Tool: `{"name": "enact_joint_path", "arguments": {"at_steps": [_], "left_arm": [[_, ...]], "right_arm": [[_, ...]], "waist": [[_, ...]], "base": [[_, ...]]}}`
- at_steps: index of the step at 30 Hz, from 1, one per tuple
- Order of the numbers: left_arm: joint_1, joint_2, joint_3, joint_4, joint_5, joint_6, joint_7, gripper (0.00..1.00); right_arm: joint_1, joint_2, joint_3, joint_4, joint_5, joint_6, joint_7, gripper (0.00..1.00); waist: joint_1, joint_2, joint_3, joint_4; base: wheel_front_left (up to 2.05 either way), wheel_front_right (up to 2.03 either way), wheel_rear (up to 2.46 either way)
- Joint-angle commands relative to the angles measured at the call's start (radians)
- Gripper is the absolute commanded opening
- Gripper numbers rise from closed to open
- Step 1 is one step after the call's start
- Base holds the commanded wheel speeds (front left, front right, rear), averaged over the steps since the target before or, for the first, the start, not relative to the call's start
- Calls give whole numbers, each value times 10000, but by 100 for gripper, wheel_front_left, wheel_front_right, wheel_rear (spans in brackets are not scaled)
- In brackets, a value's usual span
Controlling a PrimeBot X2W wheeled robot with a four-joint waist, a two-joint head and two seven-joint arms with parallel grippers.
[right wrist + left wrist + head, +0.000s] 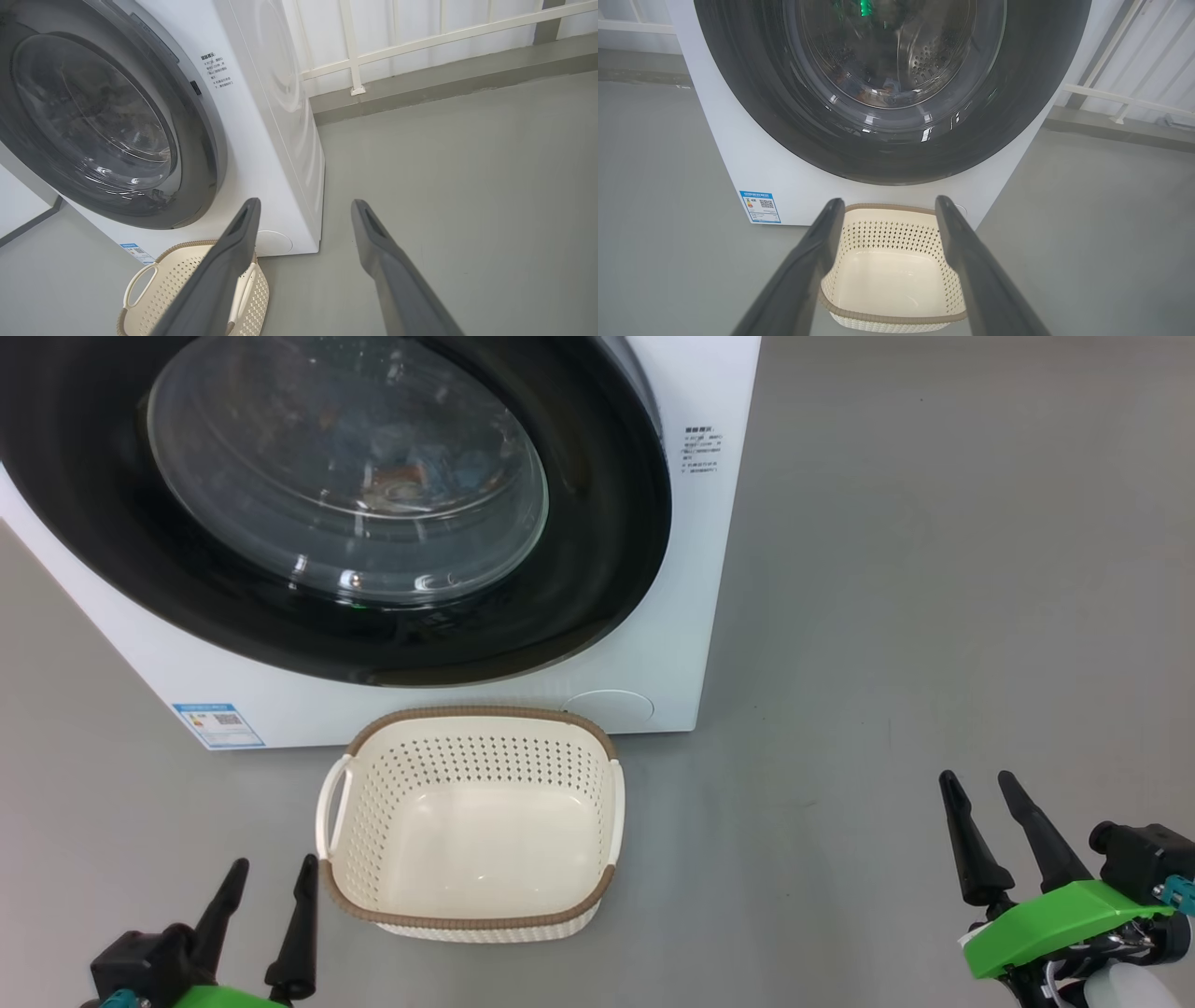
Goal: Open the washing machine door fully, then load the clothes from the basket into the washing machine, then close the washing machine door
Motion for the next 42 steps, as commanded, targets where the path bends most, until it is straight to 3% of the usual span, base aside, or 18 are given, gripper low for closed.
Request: {"name": "enact_joint_path", "arguments": {"at_steps": [1, 6, 7, 14, 18, 23, 42], "left_arm": [[-256, 202, 390, -165, 57, -15, -65, 100], [-258, 163, 463, -183, 98, -15, -65, 100], [0, -44, 88, 2, 6, 0, 0, 0], [158, -408, 23, 350, -261, 3, 75, 0], [147, -436, 97, 327, -645, 3, 182, 0], [106, -473, 189, 326, -1120, 2, 314, 0], [-23, -622, 539, 266, -2813, -1, 802, 0]], "right_arm": [[60, -86, 166, -264, -28, 14, -48, 100], [73, -60, 124, -298, -40, 14, -48, 100], [4, 56, -52, -40, -2, 0, 0, 0], [149, 348, -54, 344, 237, 0, 85, 0], [178, 397, -108, 279, 585, 1, 204, 0], [187, 458, -175, 223, 1016, 1, 349, 0], [234, 678, -429, -21, 2564, 3, 884, 0]], "waist": [[0, 0, -3, 3], [0, 0, -18, 26], [0, 0, -19, 25], [2, 0, -33, 26], [23, 0, -89, 24], [2, 0, -104, 23], [0, 0, -219, 17]], "base": [[0, 0, 0], [0, 0, 0], [0, 0, 0], [0, 0, 0], [0, 0, 0], [0, 0, 0], [0, 0, 0]]}}
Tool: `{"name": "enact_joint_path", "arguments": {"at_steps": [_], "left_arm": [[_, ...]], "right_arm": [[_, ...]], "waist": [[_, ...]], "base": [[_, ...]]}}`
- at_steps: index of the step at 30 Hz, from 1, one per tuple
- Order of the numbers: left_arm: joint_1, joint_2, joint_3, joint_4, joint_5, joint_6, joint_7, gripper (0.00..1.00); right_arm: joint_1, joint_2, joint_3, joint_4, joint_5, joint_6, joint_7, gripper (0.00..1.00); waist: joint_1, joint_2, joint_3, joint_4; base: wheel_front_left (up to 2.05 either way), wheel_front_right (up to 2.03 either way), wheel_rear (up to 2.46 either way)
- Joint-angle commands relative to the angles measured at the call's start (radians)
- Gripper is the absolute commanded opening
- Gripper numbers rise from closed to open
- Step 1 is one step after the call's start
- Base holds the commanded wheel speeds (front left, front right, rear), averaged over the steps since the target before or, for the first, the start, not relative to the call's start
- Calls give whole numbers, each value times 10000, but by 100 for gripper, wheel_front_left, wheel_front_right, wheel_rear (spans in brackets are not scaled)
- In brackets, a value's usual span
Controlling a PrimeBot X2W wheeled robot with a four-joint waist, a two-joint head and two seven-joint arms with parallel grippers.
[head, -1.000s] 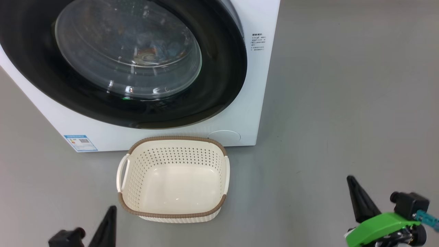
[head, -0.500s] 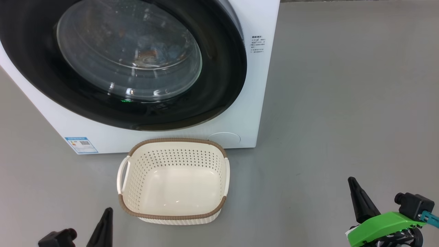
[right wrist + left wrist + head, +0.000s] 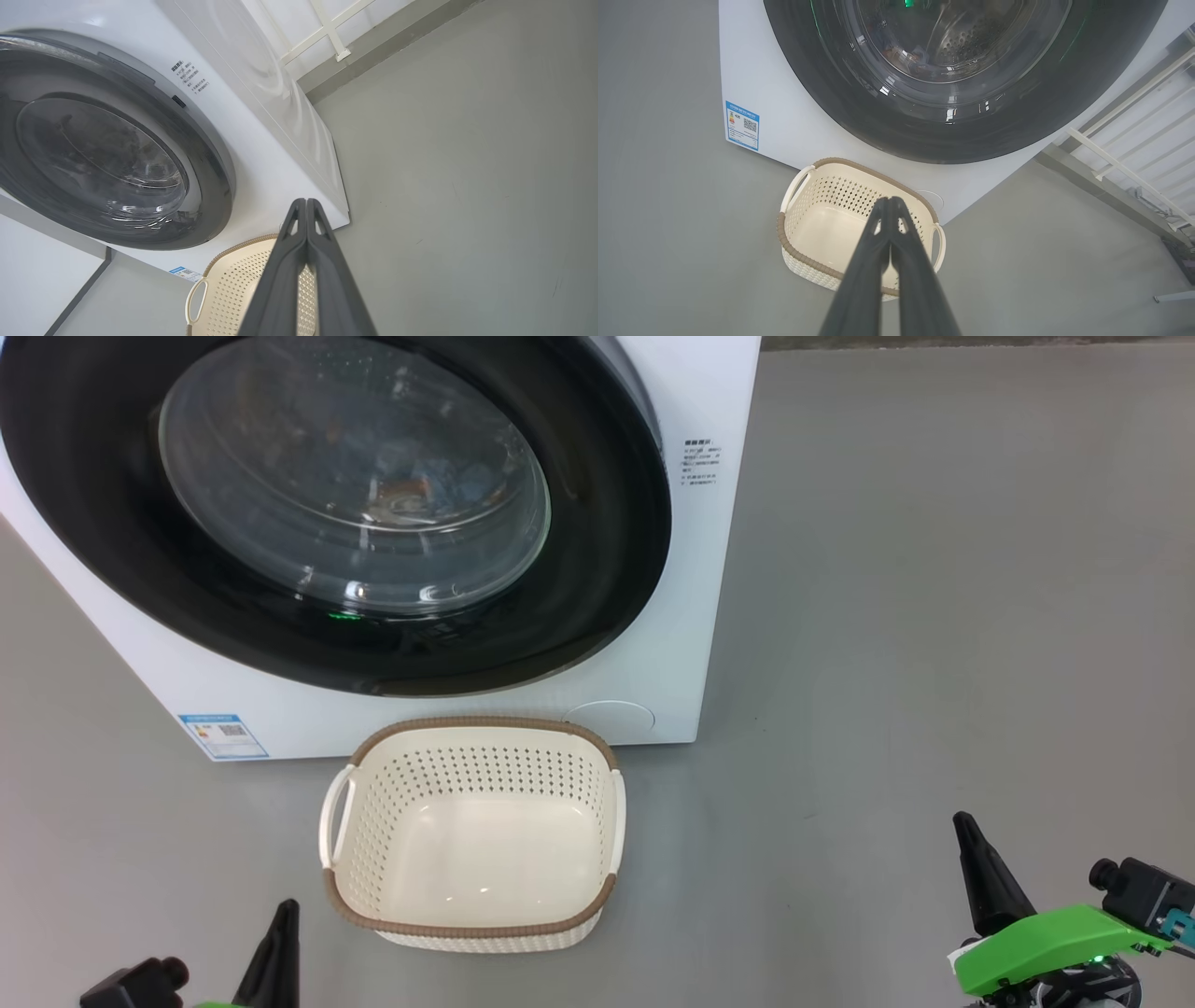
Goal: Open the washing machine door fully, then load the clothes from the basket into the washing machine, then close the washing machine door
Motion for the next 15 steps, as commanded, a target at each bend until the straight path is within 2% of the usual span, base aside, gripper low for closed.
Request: {"name": "enact_joint_path", "arguments": {"at_steps": [1, 15], "left_arm": [[-326, 124, 222, -267, -254, -5, 39, 0], [-421, -15, 533, -330, -1655, -7, 461, 0]], "right_arm": [[-129, -64, -48, -306, 284, 5, 54, 0], [-80, 120, -260, -518, 1580, 7, 501, 0]], "waist": [[-1, 0, -9, -1], [-1, 0, -108, -5]], "base": [[0, 0, 0], [0, 0, 0]]}}
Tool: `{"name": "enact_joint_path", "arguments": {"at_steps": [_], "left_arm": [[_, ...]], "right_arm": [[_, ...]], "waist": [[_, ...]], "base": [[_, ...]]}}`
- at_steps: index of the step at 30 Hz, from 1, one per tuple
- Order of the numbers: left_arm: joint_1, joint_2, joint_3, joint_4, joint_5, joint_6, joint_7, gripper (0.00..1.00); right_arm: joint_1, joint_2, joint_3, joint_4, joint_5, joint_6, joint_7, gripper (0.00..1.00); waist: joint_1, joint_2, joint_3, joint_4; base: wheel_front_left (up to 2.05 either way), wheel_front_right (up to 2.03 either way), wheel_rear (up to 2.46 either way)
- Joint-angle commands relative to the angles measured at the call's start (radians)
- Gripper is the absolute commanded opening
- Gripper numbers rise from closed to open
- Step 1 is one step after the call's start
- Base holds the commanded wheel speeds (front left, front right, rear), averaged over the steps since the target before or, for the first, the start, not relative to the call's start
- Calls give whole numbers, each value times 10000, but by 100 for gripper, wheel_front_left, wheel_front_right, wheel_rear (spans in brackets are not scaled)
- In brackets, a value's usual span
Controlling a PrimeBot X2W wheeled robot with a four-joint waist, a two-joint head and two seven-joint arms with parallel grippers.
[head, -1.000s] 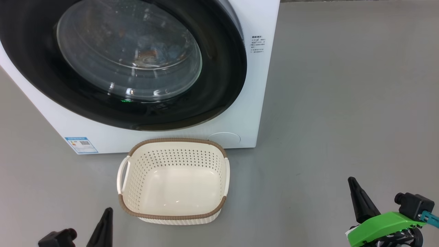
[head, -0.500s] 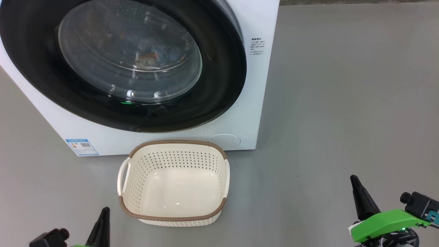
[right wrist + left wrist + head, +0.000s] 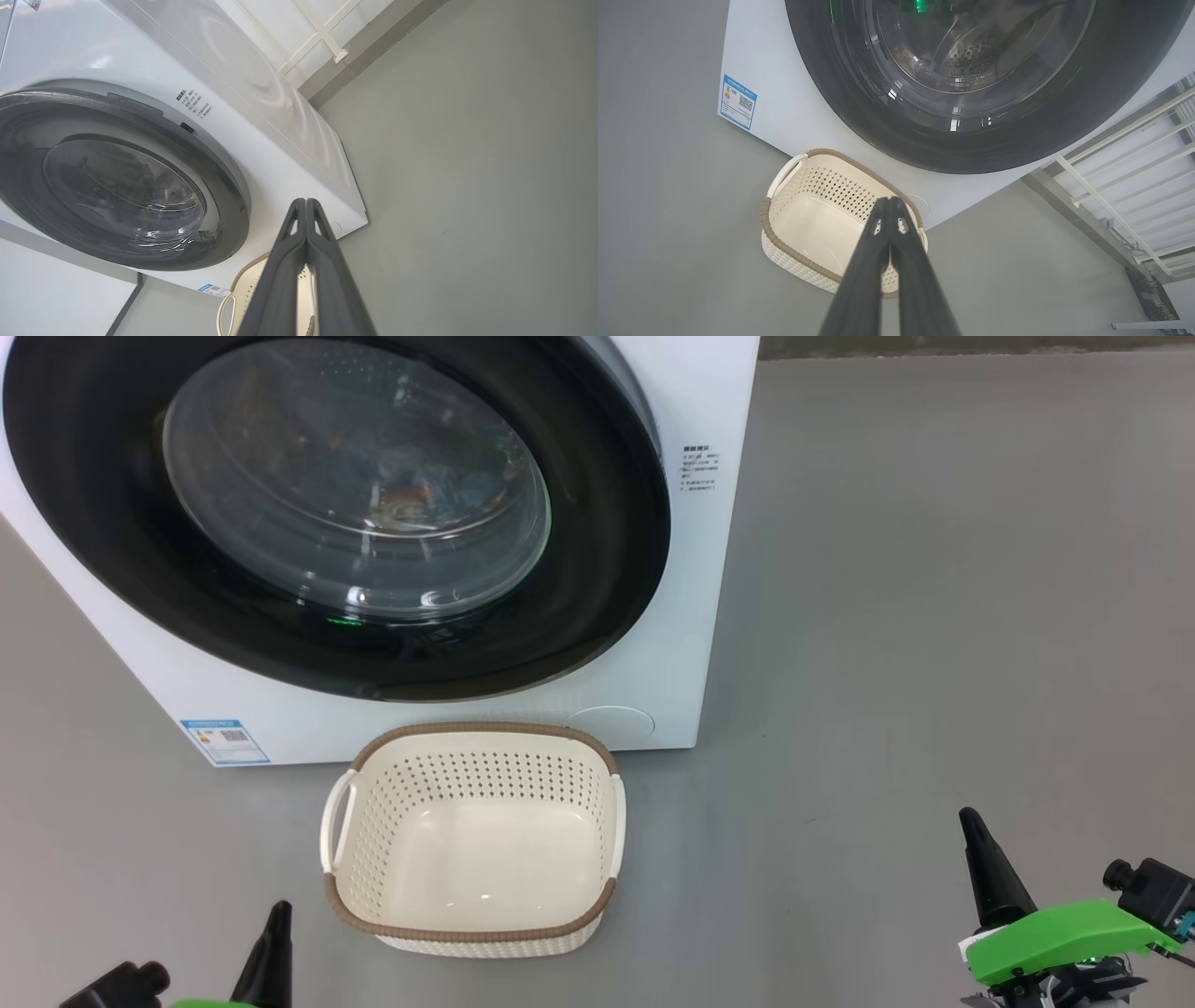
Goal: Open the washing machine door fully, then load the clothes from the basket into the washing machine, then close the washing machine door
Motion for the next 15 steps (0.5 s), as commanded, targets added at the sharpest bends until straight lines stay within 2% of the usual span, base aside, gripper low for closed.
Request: {"name": "enact_joint_path", "arguments": {"at_steps": [1, 15], "left_arm": [[-397, 95, 259, -288, -281, -7, 43, 0], [-486, -43, 560, -346, -1576, -9, 445, 0]], "right_arm": [[-85, -30, -7, -308, 308, 7, 59, 0], [-39, 141, -203, -507, 1515, 9, 474, 0]], "waist": [[-1, 0, -10, 0], [-1, 0, -103, -5]], "base": [[0, 0, 0], [0, 0, 0]]}}
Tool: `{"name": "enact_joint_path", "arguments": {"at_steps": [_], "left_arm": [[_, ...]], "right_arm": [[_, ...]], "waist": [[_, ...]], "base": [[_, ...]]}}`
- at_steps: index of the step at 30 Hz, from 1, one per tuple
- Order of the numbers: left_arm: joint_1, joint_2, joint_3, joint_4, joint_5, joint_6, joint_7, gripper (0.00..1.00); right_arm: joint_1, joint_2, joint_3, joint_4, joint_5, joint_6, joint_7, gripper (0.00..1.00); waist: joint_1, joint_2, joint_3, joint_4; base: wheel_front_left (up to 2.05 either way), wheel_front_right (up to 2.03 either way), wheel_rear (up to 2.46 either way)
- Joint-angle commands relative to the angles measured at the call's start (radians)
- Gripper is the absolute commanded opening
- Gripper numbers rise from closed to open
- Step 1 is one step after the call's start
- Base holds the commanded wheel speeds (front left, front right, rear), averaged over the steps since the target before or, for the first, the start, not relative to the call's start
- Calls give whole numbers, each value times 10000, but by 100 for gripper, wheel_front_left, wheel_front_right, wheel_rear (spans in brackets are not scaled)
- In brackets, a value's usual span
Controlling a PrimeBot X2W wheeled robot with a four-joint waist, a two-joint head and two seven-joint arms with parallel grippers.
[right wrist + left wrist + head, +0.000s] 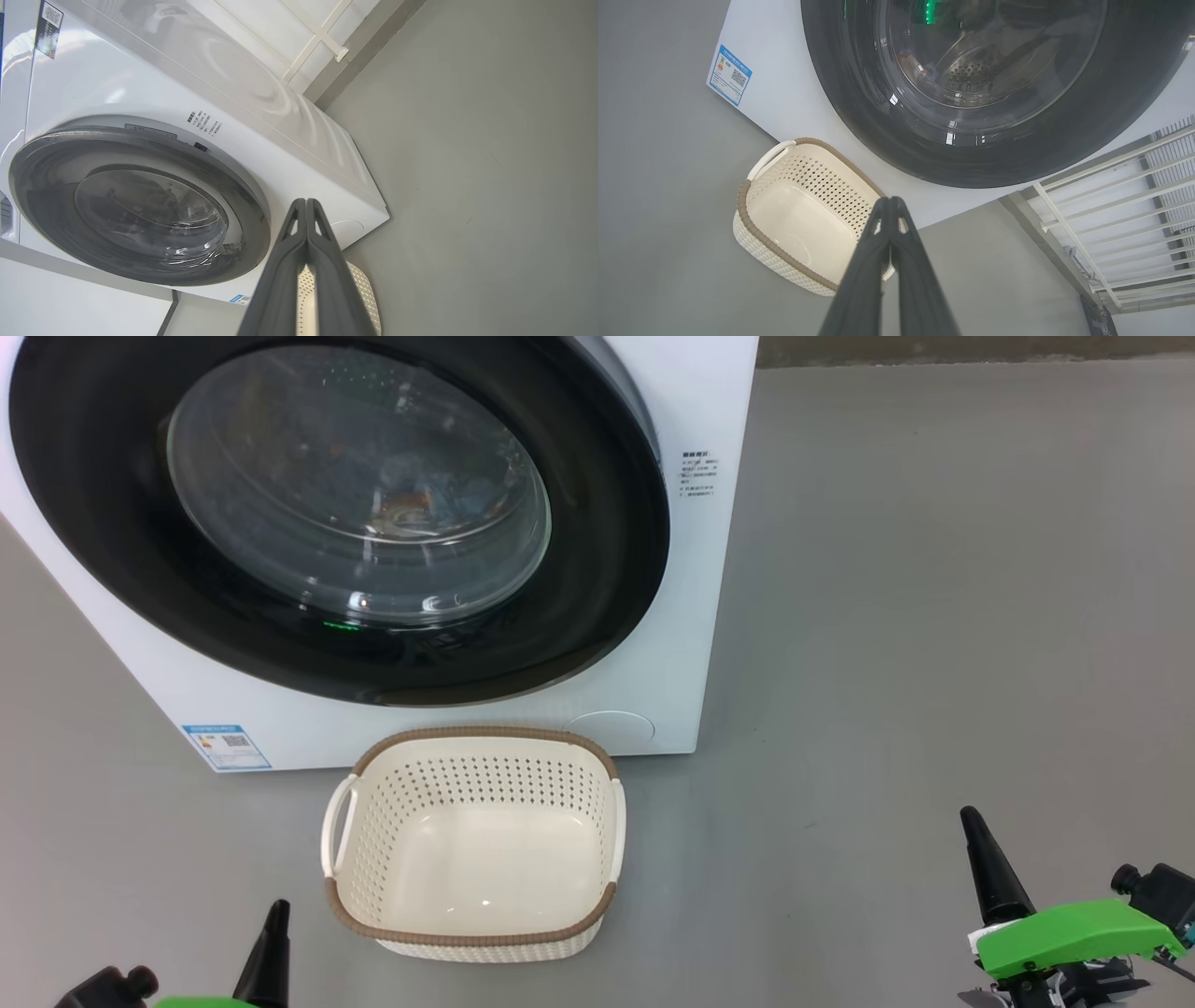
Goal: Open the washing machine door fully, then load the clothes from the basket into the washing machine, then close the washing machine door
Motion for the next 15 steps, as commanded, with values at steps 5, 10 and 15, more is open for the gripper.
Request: {"name": "enact_joint_path", "arguments": {"at_steps": [5, 10, 15], "left_arm": [[-483, 89, 385, -305, -630, -12, 191, 0], [-509, 48, 473, -322, -998, -13, 307, 0], [-541, -4, 584, -342, -1457, -13, 454, 0]], "right_arm": [[-69, 18, -58, -378, 668, 9, 190, 0], [-56, 67, -114, -434, 1013, 10, 309, 0], [-39, 128, -184, -505, 1444, 10, 457, 0]], "waist": [[-1, 0, -37, -2], [-1, 0, -64, -3], [-1, 0, -97, -4]], "base": [[0, 0, 0], [0, 0, 0], [0, 0, 0]]}}
